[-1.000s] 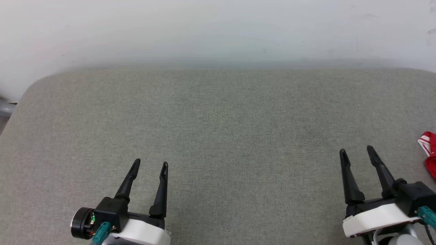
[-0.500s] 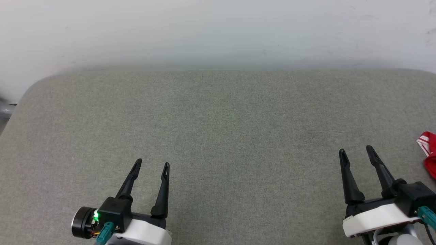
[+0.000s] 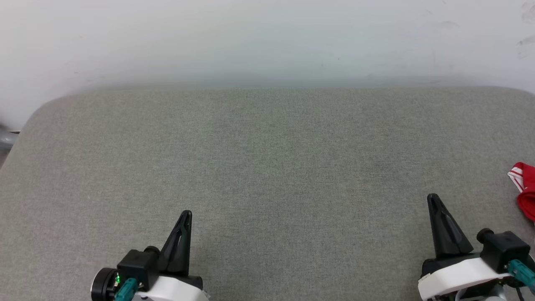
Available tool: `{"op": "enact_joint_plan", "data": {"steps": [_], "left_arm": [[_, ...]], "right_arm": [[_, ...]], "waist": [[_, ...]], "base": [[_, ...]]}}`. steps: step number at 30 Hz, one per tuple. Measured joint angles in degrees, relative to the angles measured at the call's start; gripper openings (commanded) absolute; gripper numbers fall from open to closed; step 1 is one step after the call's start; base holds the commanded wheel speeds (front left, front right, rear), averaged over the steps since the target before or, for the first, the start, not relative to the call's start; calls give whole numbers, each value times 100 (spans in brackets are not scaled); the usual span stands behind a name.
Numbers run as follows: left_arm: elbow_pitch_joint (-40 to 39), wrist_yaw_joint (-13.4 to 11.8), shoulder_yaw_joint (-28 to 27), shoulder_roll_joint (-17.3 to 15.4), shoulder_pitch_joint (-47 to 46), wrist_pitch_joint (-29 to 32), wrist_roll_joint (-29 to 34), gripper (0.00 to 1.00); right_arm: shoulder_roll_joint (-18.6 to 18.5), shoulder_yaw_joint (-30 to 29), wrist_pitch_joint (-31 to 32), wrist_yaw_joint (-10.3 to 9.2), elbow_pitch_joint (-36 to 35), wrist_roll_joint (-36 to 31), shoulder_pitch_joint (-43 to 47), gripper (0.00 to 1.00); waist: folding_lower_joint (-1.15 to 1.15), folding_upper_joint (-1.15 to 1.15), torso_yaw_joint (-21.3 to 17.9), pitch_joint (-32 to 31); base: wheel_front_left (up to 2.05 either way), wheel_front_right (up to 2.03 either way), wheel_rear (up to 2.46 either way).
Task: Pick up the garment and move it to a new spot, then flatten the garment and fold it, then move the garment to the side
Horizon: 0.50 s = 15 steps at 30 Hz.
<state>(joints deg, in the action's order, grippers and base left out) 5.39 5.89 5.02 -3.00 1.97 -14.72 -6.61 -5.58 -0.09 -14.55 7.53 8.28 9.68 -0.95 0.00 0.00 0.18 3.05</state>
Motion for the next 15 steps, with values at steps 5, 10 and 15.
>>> {"op": "enact_joint_plan", "data": {"steps": [5,10,15], "left_arm": [[35,0,-24,-11,4,116,-627,0],[100,2,-63,-30,-22,224,-1224,0],[182,15,-116,-51,-89,337,-1788,0]], "right_arm": [[11,-22,125,0,34,598,-1,0],[16,-54,259,0,83,1145,-16,0],[22,-85,386,0,118,1672,-25,0]], "waist": [[0,0,-1,-12],[0,0,-2,-24],[0,0,-2,-35]], "base": [[0,0,0],[0,0,0],[0,0,0]]}}
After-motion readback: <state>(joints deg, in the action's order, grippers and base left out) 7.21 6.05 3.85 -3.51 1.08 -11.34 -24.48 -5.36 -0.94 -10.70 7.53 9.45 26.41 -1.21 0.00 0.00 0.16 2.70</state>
